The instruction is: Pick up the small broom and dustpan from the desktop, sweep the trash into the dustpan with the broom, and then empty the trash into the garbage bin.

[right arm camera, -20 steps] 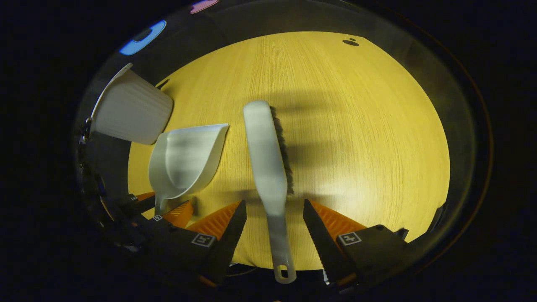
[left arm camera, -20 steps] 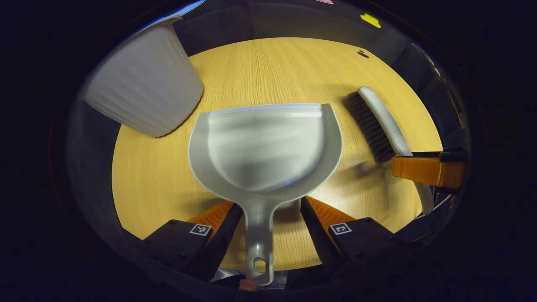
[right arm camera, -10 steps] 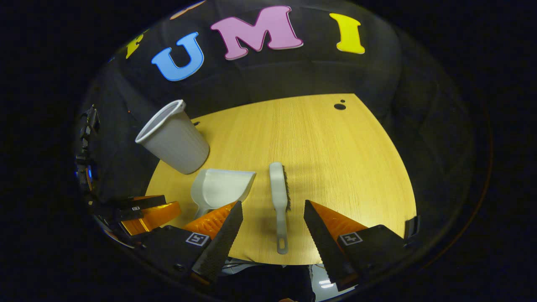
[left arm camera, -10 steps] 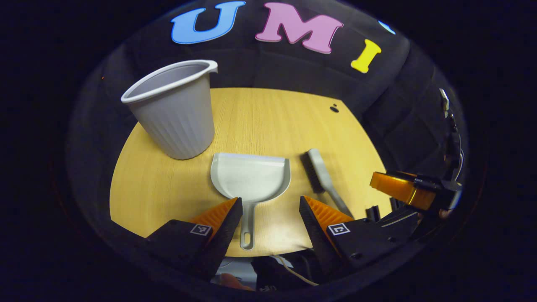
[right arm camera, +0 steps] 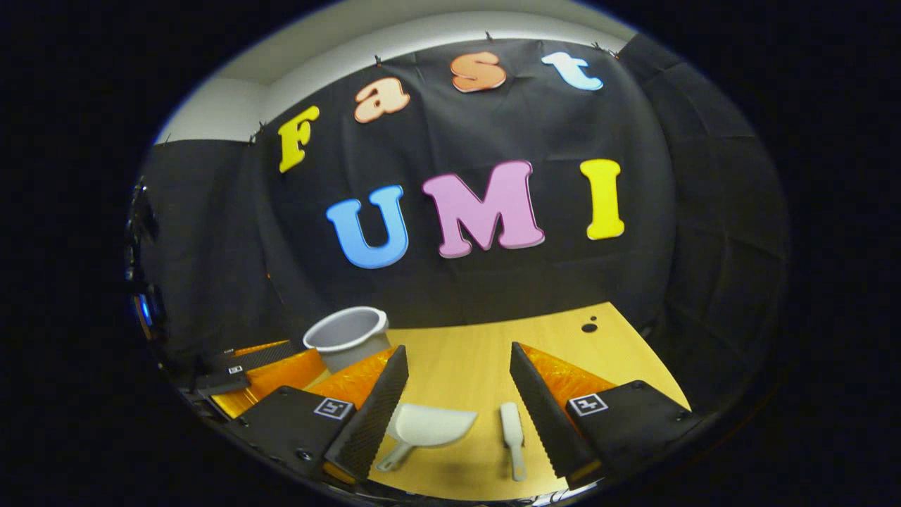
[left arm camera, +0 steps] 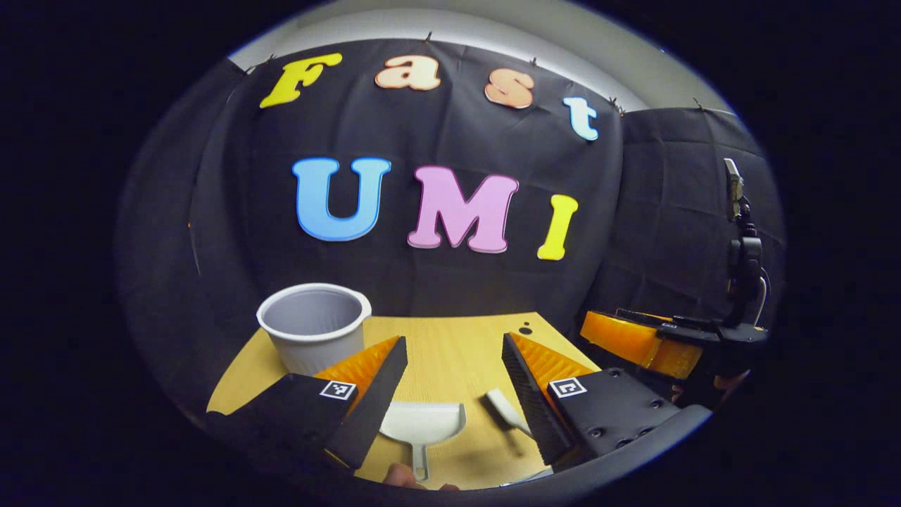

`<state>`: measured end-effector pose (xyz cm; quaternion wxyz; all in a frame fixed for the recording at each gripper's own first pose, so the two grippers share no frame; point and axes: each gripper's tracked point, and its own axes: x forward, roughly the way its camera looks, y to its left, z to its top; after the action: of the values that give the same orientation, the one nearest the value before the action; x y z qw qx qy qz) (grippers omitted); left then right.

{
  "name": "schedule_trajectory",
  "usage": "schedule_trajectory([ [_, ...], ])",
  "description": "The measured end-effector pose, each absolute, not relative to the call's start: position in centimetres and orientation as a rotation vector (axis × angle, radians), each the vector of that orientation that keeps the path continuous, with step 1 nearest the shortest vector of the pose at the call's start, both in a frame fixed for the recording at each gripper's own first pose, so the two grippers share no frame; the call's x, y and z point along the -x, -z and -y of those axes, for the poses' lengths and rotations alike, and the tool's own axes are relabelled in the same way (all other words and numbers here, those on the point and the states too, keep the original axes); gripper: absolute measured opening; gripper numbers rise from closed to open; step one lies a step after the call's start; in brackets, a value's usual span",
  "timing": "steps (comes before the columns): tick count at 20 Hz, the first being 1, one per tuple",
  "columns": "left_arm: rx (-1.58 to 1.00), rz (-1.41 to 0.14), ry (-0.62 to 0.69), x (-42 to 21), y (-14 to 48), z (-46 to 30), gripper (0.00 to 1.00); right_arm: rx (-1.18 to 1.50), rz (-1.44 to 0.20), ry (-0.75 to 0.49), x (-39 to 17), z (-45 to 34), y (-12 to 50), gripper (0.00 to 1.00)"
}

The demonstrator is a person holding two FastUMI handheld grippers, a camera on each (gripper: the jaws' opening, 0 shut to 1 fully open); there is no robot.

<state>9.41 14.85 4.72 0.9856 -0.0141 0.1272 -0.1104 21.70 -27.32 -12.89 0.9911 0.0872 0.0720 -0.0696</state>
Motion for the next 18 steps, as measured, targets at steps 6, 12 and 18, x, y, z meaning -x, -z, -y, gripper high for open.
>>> schedule_trajectory([
  [6, 0.084, -0.062, 0.172, -9.2, -4.9, -14.5, 0.8, -0.123, -0.006, 0.132, -20.6, 27.3, 11.1, 0.94],
  [12, 0.129, -0.087, 0.132, -9.4, -4.6, -14.7, 0.8, -0.078, 0.064, 0.16, -20.3, 27.7, 9.8, 0.94],
  [18, 0.085, -0.066, 0.123, -9.0, -5.3, -14.7, 0.8, -0.057, 0.088, 0.181, -19.7, 28.1, 9.0, 0.94],
])
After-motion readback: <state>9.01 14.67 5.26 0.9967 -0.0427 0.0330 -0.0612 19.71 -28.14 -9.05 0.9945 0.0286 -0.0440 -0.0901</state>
